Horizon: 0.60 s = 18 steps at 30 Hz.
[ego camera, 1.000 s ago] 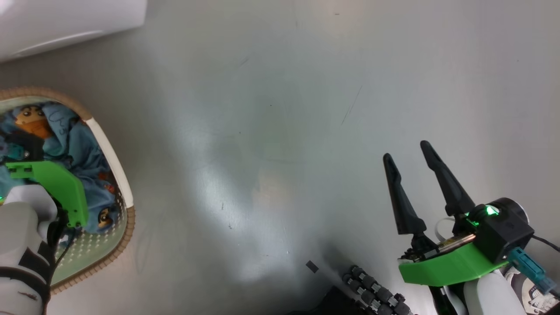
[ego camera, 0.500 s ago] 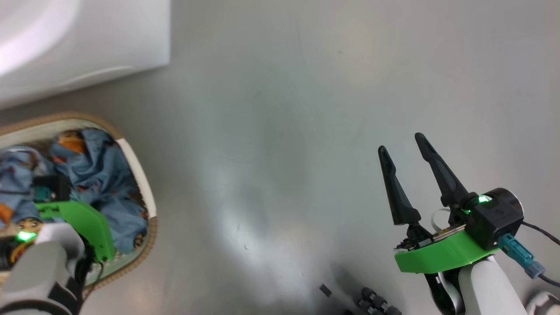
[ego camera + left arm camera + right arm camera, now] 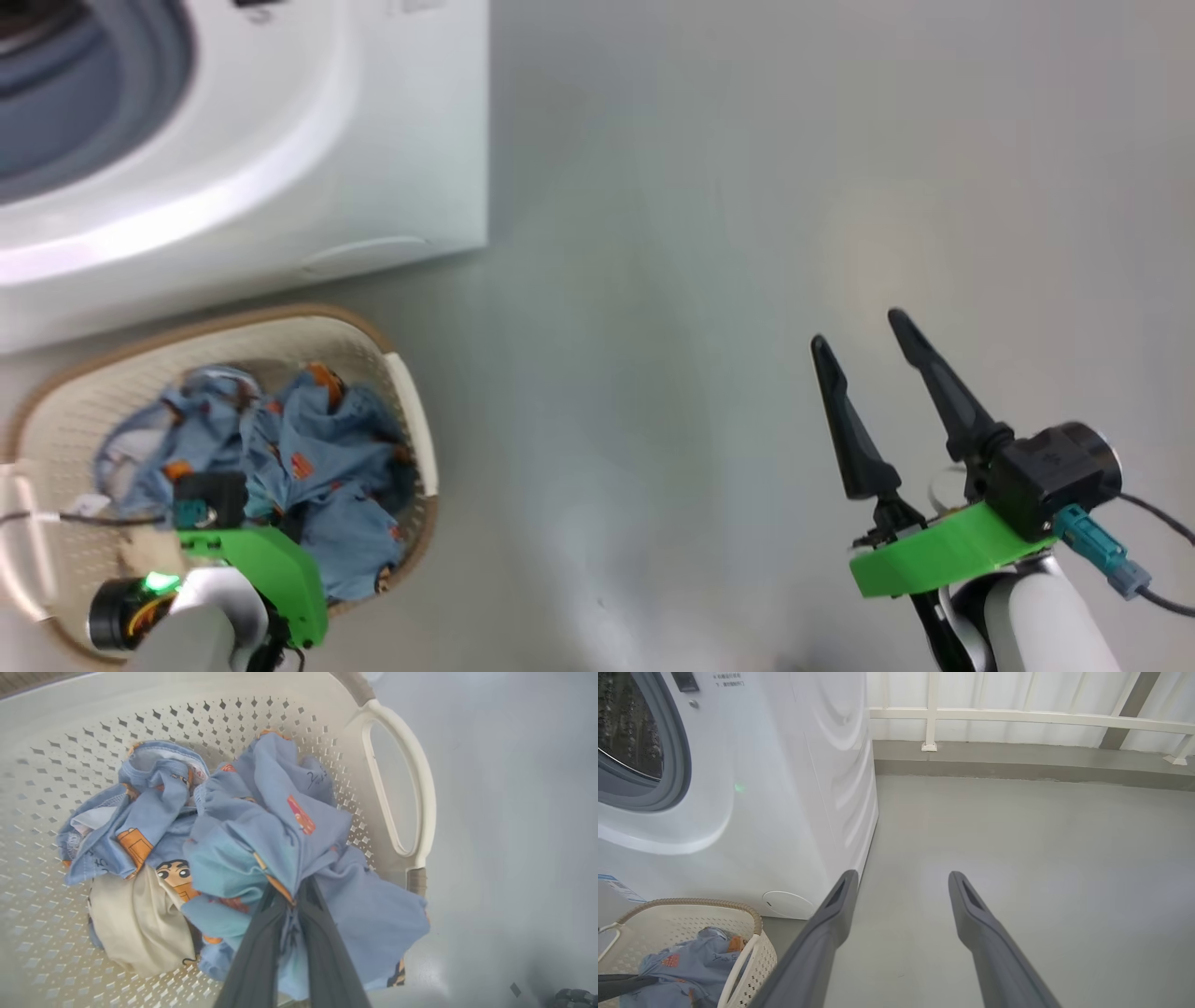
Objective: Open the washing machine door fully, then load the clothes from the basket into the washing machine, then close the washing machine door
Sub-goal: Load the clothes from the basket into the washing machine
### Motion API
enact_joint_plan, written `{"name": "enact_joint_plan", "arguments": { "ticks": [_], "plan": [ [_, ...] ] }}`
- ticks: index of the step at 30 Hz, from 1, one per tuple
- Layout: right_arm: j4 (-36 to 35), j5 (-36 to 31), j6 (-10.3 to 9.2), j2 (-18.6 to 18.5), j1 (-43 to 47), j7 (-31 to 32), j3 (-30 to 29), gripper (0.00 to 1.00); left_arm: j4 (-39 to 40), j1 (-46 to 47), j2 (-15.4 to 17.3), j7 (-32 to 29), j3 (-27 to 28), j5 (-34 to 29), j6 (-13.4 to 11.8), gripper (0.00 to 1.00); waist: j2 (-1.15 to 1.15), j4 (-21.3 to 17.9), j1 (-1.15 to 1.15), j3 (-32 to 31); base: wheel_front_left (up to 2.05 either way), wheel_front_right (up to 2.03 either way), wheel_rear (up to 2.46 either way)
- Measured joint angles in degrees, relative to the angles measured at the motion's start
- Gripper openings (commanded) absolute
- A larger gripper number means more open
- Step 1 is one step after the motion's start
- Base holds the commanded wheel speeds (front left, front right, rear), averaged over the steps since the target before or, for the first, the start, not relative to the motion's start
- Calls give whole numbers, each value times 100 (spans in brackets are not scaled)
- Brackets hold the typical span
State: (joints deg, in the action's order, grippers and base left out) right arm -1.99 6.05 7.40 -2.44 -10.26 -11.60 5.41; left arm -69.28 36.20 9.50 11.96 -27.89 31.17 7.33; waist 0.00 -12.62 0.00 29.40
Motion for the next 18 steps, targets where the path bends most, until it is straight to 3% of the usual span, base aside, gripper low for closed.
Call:
{"name": "enact_joint_plan", "arguments": {
  "ticks": [10,18],
  "plan": [
    [14,-44,0,-11,330,136,-32,100,649,-496,77,224,3,98,-4,0,0,477,0,-674,0,0,0],
    [7,-44,0,-21,504,221,-68,100,2182,-1291,224,226,441,-105,-220,0,0,808,0,-1218,0,0,0]
  ]
}}
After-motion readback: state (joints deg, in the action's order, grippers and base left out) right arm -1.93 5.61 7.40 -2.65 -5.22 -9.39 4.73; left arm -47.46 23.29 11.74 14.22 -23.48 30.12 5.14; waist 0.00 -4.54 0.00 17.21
